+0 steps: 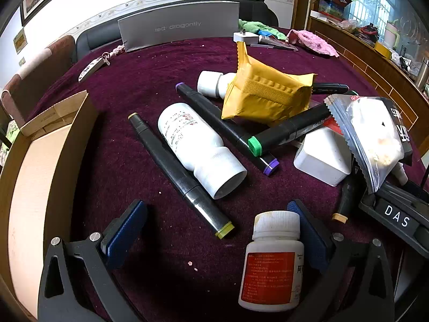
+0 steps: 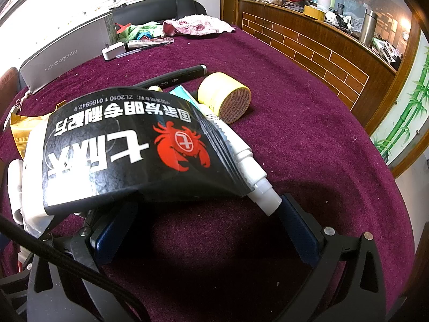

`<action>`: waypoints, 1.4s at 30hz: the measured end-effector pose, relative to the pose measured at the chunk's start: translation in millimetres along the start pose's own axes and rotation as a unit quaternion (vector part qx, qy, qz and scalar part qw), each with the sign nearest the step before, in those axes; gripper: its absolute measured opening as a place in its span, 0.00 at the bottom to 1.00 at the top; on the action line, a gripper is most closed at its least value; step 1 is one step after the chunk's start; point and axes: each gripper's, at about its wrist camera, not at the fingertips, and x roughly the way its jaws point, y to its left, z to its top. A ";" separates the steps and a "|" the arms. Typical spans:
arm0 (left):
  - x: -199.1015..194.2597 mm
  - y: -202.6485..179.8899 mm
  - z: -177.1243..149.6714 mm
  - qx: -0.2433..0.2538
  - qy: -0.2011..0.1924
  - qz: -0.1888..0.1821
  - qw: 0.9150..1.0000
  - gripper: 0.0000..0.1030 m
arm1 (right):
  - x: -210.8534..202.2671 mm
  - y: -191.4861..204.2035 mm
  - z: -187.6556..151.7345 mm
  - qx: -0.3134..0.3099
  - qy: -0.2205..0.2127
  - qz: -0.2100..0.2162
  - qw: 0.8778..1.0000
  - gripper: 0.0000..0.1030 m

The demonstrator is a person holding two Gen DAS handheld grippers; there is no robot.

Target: Organize objects

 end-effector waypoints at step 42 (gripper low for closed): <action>-2.1 -4.9 -3.3 -0.009 0.000 0.003 1.000 0.98 | 0.1 0.3 0.2 0.000 -0.001 0.000 1.000 1.00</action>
